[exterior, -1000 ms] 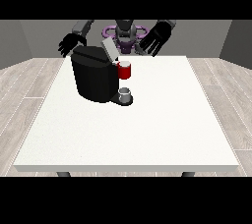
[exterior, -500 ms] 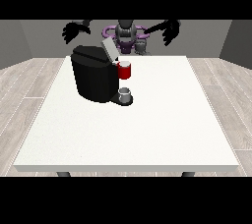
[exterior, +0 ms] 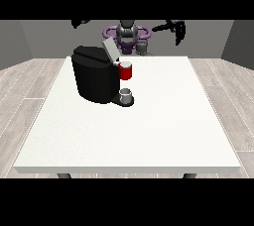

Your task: Insert the coffee pod into the coffee machine and close the lid

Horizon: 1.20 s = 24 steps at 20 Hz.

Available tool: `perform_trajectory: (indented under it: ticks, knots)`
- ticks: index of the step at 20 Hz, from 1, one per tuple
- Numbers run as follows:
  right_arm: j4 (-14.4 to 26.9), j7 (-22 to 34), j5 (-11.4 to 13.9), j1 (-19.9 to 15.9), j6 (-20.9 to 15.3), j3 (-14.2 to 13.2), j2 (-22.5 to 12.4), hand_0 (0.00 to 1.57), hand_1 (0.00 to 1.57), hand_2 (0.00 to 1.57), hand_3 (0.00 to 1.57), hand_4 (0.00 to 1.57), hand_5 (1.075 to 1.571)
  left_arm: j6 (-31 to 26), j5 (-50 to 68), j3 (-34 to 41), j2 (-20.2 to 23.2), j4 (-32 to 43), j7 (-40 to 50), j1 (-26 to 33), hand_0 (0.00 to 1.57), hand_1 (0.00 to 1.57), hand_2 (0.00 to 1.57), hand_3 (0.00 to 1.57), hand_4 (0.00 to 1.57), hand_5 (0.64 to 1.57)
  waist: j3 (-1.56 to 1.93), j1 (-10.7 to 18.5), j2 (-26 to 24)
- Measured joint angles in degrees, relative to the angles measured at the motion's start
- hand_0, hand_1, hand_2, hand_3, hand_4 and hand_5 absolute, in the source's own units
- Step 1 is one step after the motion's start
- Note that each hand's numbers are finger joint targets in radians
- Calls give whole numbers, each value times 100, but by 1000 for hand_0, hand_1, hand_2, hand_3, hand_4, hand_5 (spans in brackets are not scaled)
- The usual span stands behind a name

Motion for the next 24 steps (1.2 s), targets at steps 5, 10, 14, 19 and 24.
perform_trajectory:
  ticks: [5,10,14,19,24]
  knots:
    - [39,71,145,-209,93,135,-58,0,0,0,0,239,1571,-230,330,-19,-226,-326,-7,346,0,0,0,0,140,1571,1,351,28]
    - [139,52,256,-255,232,214,-99,0,0,0,0,0,1571,-361,623,-164,-386,-875,217,800,0,0,0,0,88,1571,2,563,-3]
    - [261,130,313,-526,262,244,-46,0,0,0,0,0,1571,-374,831,-301,-468,-1421,434,1034,0,0,0,0,103,1571,3,622,185]
    - [682,40,249,-801,300,73,-14,0,0,0,0,0,1571,-282,1109,-615,-549,-2116,691,1451,0,0,0,0,0,1571,3,751,397]
    - [1146,-118,78,-1161,478,-222,-158,0,0,0,0,0,1571,-184,1380,-812,-546,-2663,806,1725,0,0,0,0,0,1571,3,790,759]
